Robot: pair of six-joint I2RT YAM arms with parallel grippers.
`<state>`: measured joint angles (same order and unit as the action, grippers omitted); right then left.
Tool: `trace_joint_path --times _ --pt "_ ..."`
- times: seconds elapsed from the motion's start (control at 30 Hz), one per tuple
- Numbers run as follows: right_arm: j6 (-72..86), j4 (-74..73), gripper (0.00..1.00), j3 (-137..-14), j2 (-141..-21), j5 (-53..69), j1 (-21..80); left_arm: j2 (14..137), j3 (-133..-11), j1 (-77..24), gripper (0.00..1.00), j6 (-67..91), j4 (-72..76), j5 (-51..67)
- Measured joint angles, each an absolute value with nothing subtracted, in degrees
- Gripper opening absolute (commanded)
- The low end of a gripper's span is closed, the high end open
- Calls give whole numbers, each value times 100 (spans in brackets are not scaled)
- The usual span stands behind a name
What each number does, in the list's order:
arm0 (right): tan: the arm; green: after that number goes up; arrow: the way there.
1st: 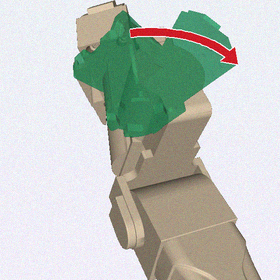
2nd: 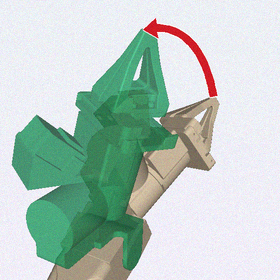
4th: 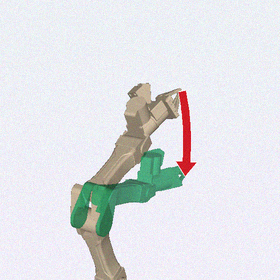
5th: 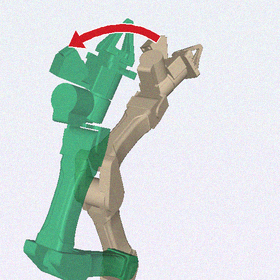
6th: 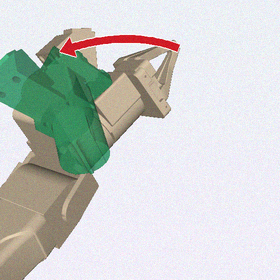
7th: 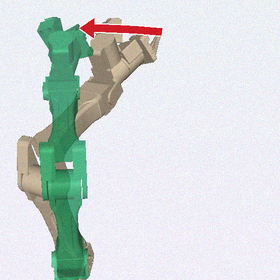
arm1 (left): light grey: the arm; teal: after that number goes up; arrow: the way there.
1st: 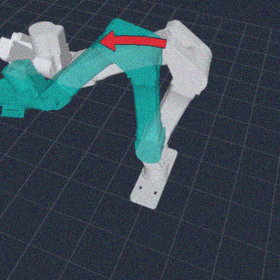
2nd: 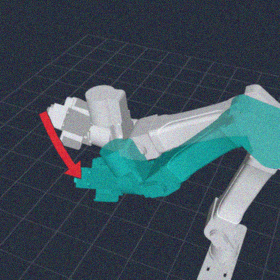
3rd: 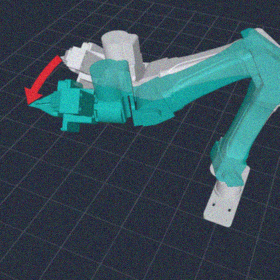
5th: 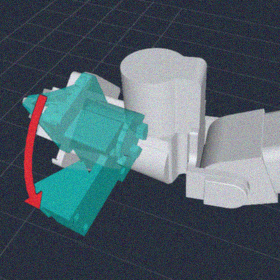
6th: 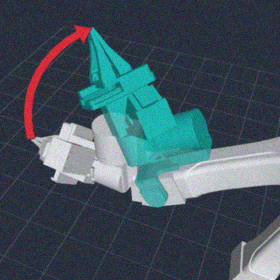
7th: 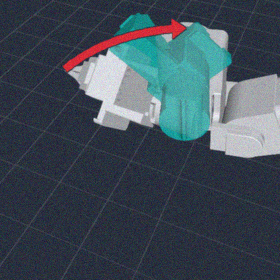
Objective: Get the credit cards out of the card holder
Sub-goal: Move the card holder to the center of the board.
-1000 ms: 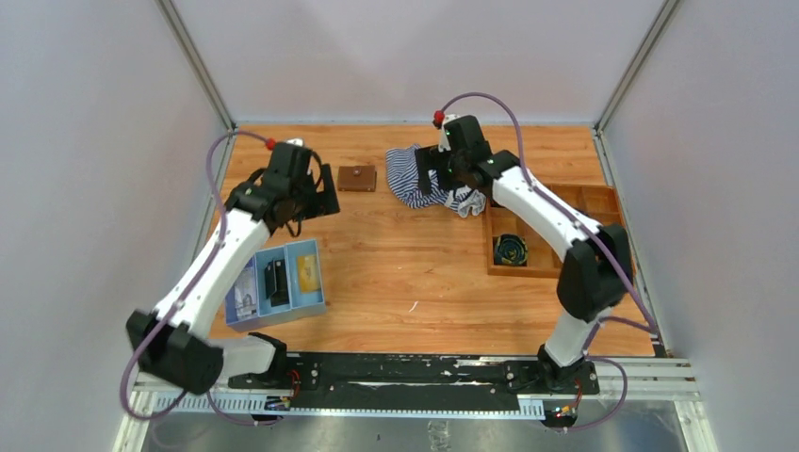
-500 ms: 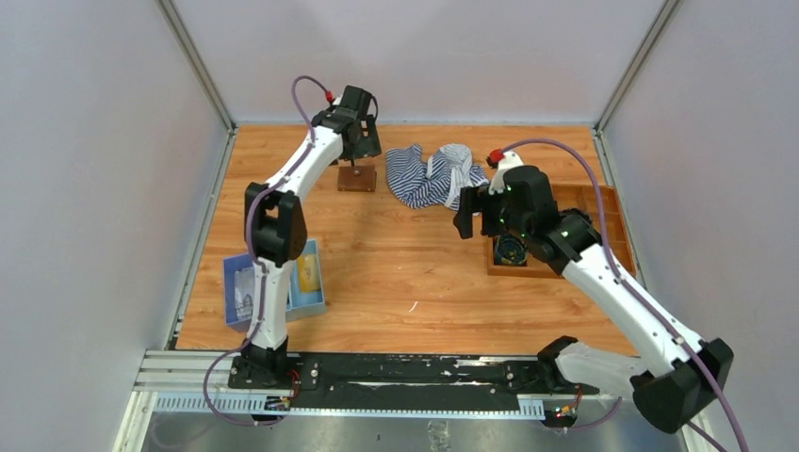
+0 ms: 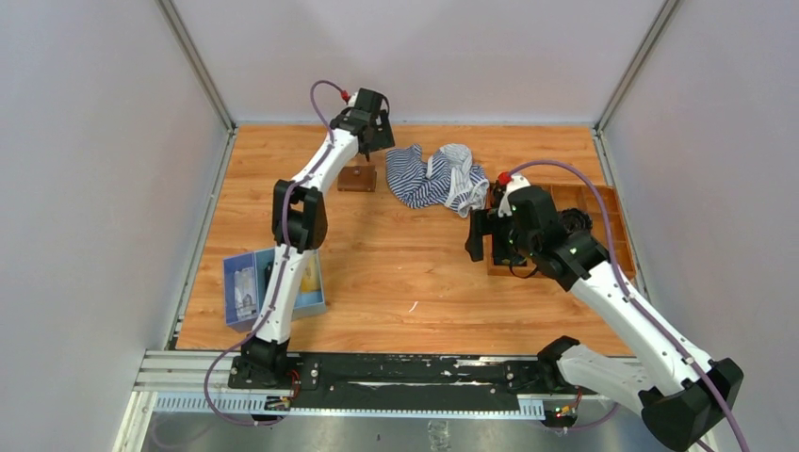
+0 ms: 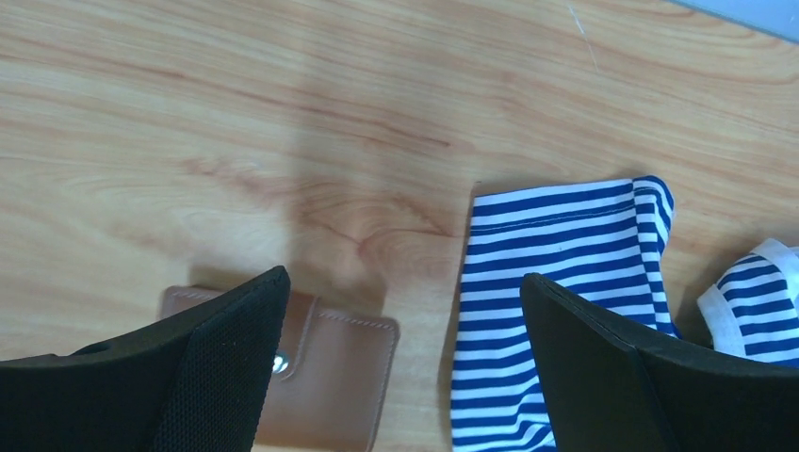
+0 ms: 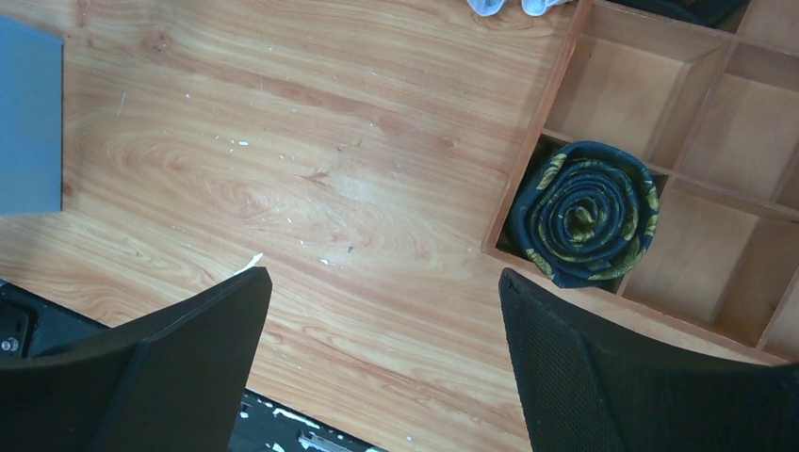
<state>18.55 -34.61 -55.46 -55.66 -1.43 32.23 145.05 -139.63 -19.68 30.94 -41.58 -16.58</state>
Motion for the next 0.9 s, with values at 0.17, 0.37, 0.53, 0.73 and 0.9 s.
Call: trace_joint_path --times 0.17,0.37,0.53,0.73,0.9 --pt "1879 -3546 95 -5513 -5415 -156 3223 14807 -13799 -1970 97 3326 -3909 -1170" --pt "1881 -3579 95 -5505 -5376 -169 3223 14444 -12895 -1979 100 3413 -3610 -676" --pt "1879 -3583 95 -5496 -5513 -167 3223 13284 -10967 -2167 100 3424 -3417 -545" --pt "1879 -3583 95 -5496 -5575 -158 3223 11771 -8663 -2709 100 3535 -3105 -322" --pt "1914 -3579 95 -5496 -5575 -62 3223 11010 -8396 -2978 100 3409 -3315 -681"
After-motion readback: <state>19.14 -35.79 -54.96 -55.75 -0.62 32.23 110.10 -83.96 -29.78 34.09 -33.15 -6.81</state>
